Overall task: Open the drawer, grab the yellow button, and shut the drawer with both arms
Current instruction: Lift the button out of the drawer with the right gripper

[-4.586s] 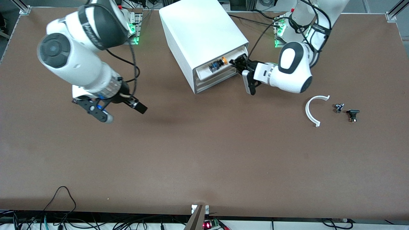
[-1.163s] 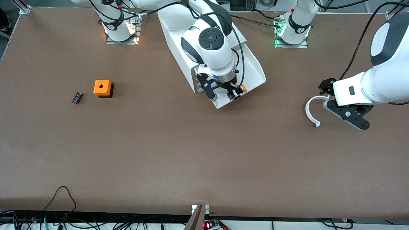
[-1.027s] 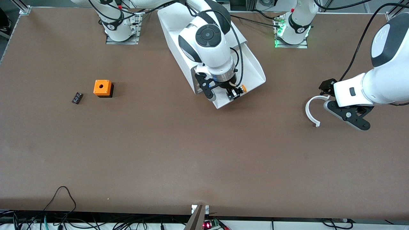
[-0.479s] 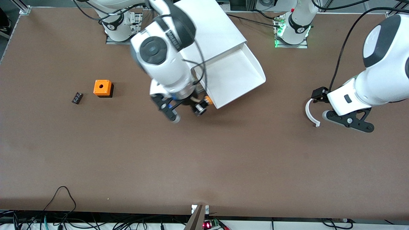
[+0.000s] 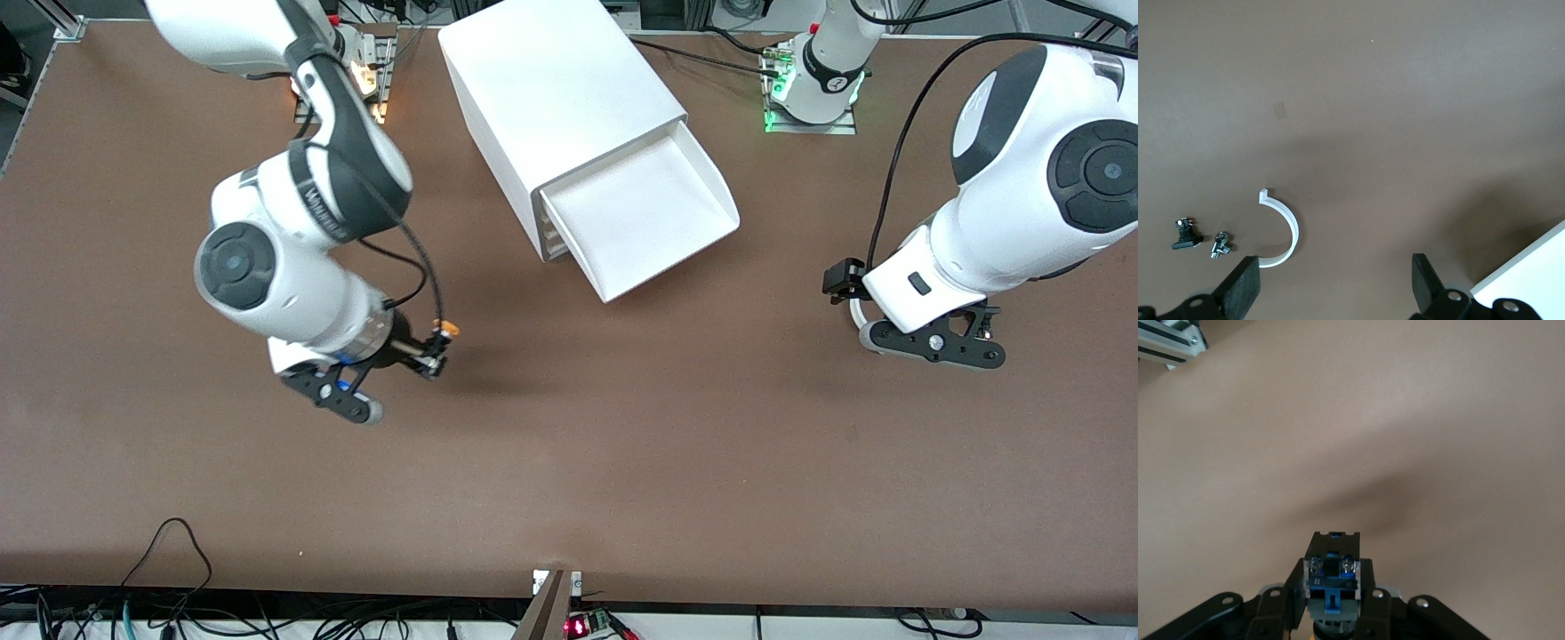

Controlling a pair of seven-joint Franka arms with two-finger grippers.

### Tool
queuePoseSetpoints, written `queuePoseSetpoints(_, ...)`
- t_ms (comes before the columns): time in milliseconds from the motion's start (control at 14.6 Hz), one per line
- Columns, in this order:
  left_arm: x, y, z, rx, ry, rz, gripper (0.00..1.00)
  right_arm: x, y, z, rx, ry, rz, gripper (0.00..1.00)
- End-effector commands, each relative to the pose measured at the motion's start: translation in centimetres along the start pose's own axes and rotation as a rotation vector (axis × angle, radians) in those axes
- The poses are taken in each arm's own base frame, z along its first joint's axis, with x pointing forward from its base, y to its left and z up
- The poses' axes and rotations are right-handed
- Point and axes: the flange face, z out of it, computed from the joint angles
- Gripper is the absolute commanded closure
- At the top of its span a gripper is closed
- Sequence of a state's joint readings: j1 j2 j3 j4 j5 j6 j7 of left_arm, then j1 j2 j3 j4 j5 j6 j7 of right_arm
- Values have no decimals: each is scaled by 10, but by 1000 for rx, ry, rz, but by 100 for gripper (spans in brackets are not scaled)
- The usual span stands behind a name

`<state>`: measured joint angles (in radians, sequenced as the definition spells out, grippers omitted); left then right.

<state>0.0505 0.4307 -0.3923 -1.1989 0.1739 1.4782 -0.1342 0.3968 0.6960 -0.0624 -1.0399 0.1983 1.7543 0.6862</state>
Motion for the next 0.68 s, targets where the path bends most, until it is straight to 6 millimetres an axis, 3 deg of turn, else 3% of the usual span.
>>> queuePoseSetpoints(0, 2, 4, 10, -39, -16, -74, 0, 31, 50, 14, -39, -29, -143, 100)
queuePoseSetpoints(274, -12, 18, 30, -90, -100, -263, 0, 83, 143, 59, -108, -37, -299, 100)
queuePoseSetpoints(616, -24, 33, 64, -150, -198, -386, 0, 110, 224, 108, -142, -20, -395, 100)
